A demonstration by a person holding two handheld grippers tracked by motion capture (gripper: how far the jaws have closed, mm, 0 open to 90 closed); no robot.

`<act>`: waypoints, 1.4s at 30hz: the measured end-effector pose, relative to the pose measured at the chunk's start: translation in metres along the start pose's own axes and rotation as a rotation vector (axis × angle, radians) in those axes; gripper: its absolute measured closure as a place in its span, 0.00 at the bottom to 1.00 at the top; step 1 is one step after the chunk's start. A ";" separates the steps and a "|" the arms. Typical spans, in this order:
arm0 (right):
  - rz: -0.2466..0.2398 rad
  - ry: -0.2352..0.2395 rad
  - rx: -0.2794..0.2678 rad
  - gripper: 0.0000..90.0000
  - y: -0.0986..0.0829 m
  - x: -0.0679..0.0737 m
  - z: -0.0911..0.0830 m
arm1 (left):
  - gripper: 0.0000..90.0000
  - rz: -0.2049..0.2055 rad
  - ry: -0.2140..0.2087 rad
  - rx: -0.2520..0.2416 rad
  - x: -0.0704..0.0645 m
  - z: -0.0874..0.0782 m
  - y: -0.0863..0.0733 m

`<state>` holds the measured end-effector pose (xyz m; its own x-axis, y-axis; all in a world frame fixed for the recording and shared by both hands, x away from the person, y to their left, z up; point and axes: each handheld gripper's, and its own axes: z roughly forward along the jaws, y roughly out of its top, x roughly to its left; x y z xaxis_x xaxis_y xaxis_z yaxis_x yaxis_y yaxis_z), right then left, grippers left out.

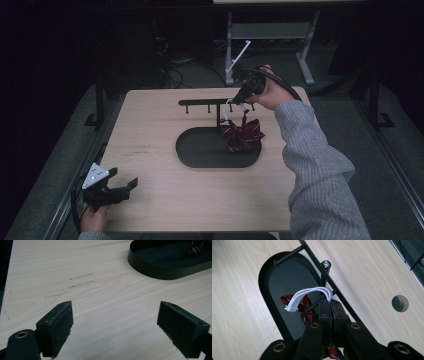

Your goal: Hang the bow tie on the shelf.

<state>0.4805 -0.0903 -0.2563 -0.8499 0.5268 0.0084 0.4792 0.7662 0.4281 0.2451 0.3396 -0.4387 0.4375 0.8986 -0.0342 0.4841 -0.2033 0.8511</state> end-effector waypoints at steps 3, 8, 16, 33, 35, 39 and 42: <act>-0.002 0.000 0.002 0.97 0.000 -0.001 0.001 | 0.14 -0.001 -0.001 -0.001 0.000 0.000 0.000; 0.004 0.003 0.004 0.97 0.001 -0.001 0.003 | 0.14 0.001 0.000 -0.004 0.000 0.000 0.000; 0.009 0.008 0.020 0.97 0.000 -0.003 0.007 | 0.14 -0.003 0.001 -0.011 -0.001 -0.001 0.000; 0.015 -0.010 0.026 0.92 -0.002 -0.005 0.012 | 0.14 -0.003 0.003 -0.014 -0.001 -0.001 0.000; 0.020 -0.011 0.025 0.92 -0.003 -0.005 0.012 | 0.14 -0.002 0.003 -0.012 -0.001 -0.001 0.000; 0.025 -0.002 0.022 0.91 -0.006 -0.005 0.011 | 0.14 0.004 0.000 -0.013 -0.001 -0.001 0.000; 0.023 0.003 0.013 0.90 -0.008 -0.004 0.010 | 0.14 0.009 0.002 -0.011 -0.001 -0.002 0.000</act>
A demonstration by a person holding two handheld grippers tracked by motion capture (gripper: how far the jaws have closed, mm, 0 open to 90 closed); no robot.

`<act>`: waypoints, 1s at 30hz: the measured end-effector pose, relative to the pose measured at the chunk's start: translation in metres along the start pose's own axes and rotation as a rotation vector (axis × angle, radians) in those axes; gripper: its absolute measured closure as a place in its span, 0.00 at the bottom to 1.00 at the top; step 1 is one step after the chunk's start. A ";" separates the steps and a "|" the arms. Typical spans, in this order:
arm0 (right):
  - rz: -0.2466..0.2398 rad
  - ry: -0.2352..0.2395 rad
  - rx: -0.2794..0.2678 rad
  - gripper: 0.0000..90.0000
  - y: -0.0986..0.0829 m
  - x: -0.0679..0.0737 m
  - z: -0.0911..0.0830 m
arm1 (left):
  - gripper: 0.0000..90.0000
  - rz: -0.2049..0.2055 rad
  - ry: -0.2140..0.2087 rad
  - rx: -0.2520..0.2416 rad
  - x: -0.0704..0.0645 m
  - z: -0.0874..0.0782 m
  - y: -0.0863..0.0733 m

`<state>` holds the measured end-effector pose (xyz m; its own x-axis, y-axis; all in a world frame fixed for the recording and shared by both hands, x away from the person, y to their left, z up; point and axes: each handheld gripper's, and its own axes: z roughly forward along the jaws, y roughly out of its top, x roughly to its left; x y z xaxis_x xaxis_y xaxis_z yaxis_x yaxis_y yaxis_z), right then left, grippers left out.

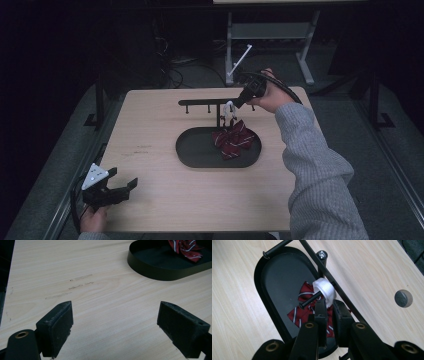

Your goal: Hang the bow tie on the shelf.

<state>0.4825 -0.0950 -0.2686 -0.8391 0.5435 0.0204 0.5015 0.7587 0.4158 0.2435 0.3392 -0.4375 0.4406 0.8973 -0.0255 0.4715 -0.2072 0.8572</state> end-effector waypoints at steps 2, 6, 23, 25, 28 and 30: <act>-0.002 0.006 0.001 0.89 -0.002 0.001 0.000 | 0.14 -0.006 0.001 0.000 0.000 0.000 0.000; -0.006 0.010 0.001 0.88 -0.005 0.002 -0.001 | 0.14 -0.006 0.000 0.001 0.000 0.000 0.000; -0.001 0.033 -0.025 0.80 -0.021 0.008 -0.012 | 0.14 -0.001 -0.005 0.000 -0.003 -0.001 0.000; -0.002 0.034 -0.022 0.78 -0.026 0.008 -0.011 | 0.14 0.013 -0.009 0.012 -0.004 0.000 0.001; 0.008 0.046 -0.032 0.77 -0.030 0.008 -0.011 | 0.14 0.014 -0.009 0.010 -0.004 0.000 0.001; 0.006 0.045 -0.035 0.76 -0.033 0.008 -0.011 | 0.14 0.014 -0.009 0.010 -0.004 0.000 0.001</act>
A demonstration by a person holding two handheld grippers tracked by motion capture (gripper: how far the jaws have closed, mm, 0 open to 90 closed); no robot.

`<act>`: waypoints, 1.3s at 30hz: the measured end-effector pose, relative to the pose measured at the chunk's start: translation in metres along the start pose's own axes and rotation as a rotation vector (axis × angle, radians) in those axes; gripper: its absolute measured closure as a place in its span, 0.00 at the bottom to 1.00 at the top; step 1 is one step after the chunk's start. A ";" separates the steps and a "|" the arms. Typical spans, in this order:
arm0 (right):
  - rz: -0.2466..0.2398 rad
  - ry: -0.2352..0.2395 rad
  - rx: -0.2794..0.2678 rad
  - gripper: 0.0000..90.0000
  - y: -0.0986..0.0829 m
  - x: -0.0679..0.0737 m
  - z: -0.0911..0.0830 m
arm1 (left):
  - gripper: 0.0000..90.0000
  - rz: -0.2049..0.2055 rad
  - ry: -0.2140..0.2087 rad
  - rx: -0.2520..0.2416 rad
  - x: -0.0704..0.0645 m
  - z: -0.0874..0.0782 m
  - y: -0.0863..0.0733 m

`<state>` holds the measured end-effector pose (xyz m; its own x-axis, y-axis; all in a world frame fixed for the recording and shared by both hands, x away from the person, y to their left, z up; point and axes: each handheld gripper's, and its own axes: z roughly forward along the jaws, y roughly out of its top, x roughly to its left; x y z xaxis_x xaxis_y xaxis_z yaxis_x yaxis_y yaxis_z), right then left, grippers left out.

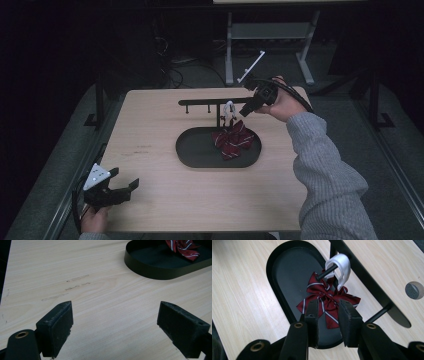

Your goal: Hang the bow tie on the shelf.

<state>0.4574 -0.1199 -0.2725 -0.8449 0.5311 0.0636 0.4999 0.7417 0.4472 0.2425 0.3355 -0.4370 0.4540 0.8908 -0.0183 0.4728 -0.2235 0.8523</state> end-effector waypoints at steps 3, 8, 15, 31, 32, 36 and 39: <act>0.007 0.002 -0.006 0.75 -0.004 0.000 0.001 | 0.14 0.003 -0.001 0.000 0.000 0.000 0.000; 0.012 0.007 -0.013 0.74 -0.012 0.002 0.001 | 0.14 0.002 -0.006 -0.003 -0.001 0.000 0.000; 0.002 0.012 -0.029 0.74 -0.020 0.005 -0.001 | 0.14 0.008 -0.007 -0.001 -0.001 0.001 0.000; 0.025 0.025 -0.044 0.70 -0.042 0.009 -0.003 | 0.14 0.008 -0.006 0.001 -0.002 0.001 0.000; 0.028 0.028 -0.047 0.69 -0.045 0.009 -0.004 | 0.14 0.009 -0.006 0.000 -0.002 0.001 0.000; 0.035 0.029 -0.049 0.68 -0.050 0.011 -0.005 | 0.14 0.012 -0.007 0.003 -0.002 0.001 0.001; 0.038 0.027 -0.048 0.67 -0.053 0.012 -0.005 | 0.14 0.013 -0.006 0.002 -0.003 0.001 0.001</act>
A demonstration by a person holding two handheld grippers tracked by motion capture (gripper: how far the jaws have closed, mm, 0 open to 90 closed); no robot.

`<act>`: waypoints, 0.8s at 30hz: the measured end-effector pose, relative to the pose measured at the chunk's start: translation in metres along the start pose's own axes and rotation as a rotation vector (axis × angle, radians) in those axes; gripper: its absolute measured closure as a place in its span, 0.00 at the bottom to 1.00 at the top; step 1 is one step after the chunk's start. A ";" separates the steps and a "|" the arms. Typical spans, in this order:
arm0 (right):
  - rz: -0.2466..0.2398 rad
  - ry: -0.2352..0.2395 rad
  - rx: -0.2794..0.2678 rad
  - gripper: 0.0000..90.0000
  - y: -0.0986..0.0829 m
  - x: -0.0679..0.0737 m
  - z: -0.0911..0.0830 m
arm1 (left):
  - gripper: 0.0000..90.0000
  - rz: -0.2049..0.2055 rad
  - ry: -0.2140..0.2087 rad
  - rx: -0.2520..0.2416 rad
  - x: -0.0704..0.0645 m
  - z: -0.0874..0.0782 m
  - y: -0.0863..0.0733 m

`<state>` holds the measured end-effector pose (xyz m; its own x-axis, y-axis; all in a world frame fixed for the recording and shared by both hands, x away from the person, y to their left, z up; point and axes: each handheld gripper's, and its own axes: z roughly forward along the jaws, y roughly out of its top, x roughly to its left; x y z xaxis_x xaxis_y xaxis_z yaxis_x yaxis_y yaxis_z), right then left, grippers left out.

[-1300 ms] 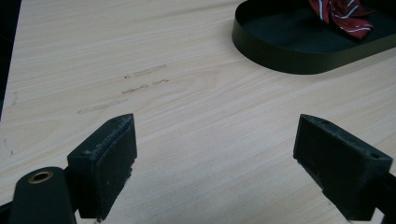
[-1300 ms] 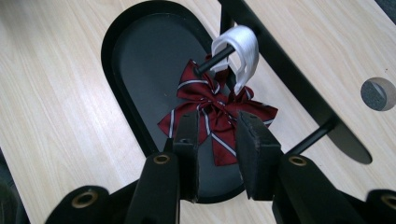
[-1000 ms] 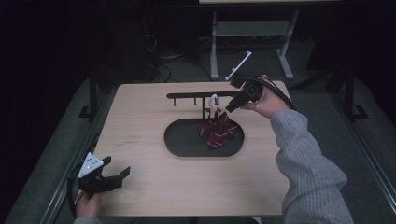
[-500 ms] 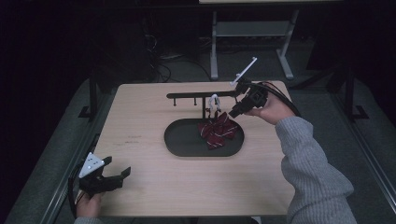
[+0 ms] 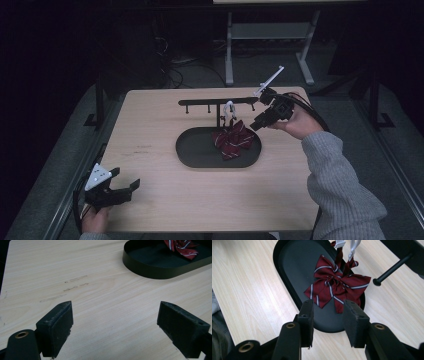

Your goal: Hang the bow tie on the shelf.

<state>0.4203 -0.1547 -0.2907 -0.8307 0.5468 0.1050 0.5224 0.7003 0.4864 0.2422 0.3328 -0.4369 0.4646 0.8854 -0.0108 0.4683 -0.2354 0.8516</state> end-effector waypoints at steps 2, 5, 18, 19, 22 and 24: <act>-0.003 -0.003 0.001 0.66 -0.002 0.000 0.000 | 0.14 -0.002 0.000 0.000 0.000 0.000 0.000; -0.002 0.001 0.000 0.66 -0.003 0.001 0.001 | 0.14 0.000 0.000 0.000 0.000 0.000 0.000; 0.016 0.002 -0.005 0.59 -0.020 0.003 0.008 | 0.14 0.004 0.000 -0.001 -0.001 0.000 0.000; 0.016 0.002 -0.005 0.59 -0.020 0.003 0.008 | 0.14 0.004 0.000 -0.001 -0.001 0.000 0.000; 0.023 0.008 -0.004 0.58 -0.025 0.004 0.009 | 0.14 0.006 0.001 0.001 0.000 0.000 0.000; 0.024 0.007 -0.004 0.58 -0.027 0.005 0.011 | 0.14 0.006 0.001 -0.003 -0.001 0.000 0.000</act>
<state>0.4043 -0.1664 -0.3131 -0.8192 0.5603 0.1224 0.5414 0.6852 0.4873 0.2422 0.3321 -0.4370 0.4665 0.8845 -0.0055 0.4637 -0.2392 0.8531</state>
